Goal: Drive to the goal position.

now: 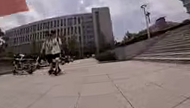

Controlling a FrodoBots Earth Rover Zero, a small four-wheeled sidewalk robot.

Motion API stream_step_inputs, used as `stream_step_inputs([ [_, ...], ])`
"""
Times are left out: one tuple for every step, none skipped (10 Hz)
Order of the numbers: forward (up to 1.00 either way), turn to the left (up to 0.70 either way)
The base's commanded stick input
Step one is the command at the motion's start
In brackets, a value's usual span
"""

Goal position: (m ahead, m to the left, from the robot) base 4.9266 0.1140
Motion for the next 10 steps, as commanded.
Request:
stream_step_inputs([
  [0.85, -0.02],
  [0.85, -0.02],
  [0.85, -0.02],
  [0.85, -0.02],
  [0.85, -0.02],
  [0.85, -0.02],
  [0.85, -0.02],
  [0.85, -0.02],
  [0.85, -0.02],
  [0.85, -0.02],
])
